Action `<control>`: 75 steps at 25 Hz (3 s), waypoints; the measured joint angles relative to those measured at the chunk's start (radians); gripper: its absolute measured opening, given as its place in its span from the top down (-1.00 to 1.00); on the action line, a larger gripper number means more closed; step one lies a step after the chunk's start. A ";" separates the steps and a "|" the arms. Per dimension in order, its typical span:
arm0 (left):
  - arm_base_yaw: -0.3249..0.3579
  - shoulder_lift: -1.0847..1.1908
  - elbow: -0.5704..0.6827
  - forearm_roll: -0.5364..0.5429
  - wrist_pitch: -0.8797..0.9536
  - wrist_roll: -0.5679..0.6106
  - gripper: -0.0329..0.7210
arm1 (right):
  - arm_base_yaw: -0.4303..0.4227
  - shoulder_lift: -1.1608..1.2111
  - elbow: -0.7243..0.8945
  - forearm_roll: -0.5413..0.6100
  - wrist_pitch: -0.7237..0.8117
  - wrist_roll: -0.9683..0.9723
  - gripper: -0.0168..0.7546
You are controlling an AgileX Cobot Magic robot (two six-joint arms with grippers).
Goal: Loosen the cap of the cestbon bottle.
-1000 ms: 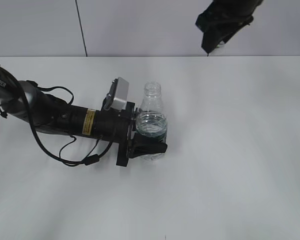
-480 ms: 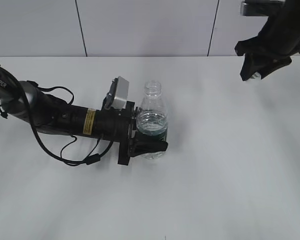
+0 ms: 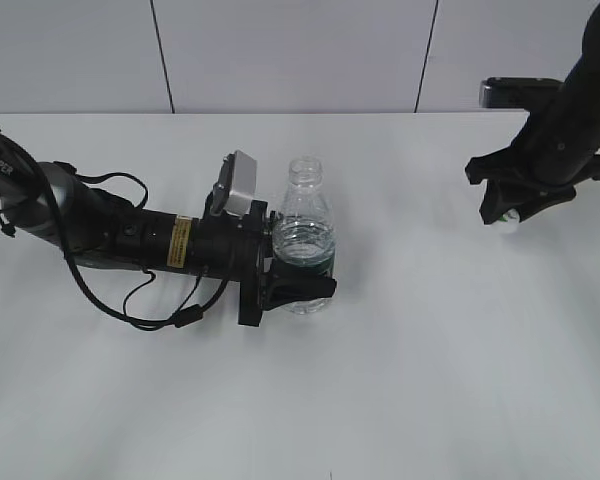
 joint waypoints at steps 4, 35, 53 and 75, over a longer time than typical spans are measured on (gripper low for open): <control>0.000 0.000 0.000 -0.002 0.001 0.000 -0.17 | 0.000 0.000 0.063 0.025 -0.079 0.001 0.21; 0.000 0.001 0.000 -0.005 0.002 0.000 -0.17 | 0.000 0.058 0.173 0.122 -0.237 0.002 0.20; 0.000 0.001 0.000 -0.017 0.008 0.000 -0.17 | 0.000 -0.140 0.174 0.123 -0.222 0.001 -0.01; 0.000 0.001 0.000 -0.047 0.028 -0.073 -0.34 | 0.000 -0.254 0.139 0.109 -0.215 0.001 -0.01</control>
